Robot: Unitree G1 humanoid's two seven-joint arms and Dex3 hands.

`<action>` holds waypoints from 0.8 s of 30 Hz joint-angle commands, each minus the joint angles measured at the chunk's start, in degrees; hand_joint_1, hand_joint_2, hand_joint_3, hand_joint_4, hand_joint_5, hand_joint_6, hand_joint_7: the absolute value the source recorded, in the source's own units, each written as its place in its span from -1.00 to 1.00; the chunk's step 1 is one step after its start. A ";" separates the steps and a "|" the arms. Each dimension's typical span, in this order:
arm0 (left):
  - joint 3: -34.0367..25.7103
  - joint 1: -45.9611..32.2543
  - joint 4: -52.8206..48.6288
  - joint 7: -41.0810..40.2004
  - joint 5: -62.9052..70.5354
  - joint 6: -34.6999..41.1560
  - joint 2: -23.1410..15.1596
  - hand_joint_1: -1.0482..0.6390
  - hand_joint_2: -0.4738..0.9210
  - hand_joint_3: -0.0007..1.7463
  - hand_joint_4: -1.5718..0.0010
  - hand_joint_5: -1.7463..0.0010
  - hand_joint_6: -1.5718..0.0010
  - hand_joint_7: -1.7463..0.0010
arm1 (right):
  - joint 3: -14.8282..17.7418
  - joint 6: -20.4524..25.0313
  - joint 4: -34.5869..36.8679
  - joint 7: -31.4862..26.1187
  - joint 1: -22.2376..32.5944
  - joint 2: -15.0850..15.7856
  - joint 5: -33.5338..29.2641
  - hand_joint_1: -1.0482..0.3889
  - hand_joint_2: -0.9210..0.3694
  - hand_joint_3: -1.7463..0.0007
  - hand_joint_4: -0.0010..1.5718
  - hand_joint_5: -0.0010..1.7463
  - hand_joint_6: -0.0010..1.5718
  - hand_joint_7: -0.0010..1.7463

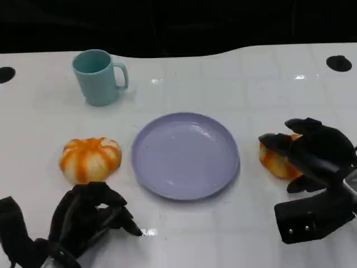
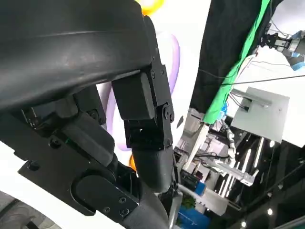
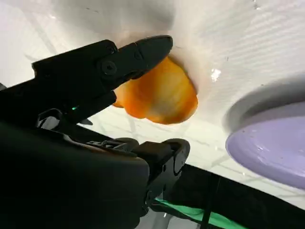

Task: Grasp the bread from the table and place it into the plate.

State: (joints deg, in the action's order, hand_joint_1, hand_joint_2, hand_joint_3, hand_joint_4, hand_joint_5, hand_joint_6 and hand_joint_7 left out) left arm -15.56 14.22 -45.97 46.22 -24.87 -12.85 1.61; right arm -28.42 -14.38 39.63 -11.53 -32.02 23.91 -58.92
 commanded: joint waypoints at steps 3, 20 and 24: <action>-0.08 -1.07 1.25 -0.18 -0.17 0.30 -0.82 -1.00 0.55 -1.00 -1.00 0.31 -1.00 0.58 | -3.47 1.23 8.99 -1.89 -5.10 -2.14 0.61 -0.12 -0.73 1.00 -0.70 -0.93 -0.59 -0.99; -0.01 -1.87 2.46 -0.32 -0.21 0.50 -0.72 -1.00 0.55 -1.00 -1.00 0.31 -1.00 0.57 | -8.40 1.23 28.02 -8.52 -11.62 -8.11 4.71 0.01 -0.88 0.98 -0.26 -0.88 -0.27 -0.93; -0.13 -1.78 2.26 0.01 -0.45 0.73 -0.78 -1.00 0.55 -1.00 -1.00 0.31 -1.00 0.57 | -8.85 -0.38 30.66 -17.31 -11.78 -8.19 5.17 0.17 -0.95 0.99 0.31 -0.60 0.21 -0.91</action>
State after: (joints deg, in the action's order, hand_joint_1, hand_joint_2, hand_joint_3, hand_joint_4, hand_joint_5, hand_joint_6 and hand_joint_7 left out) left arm -15.49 12.73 -44.14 46.21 -24.92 -12.49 1.67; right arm -36.55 -14.41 68.06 -24.52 -44.61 15.66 -53.92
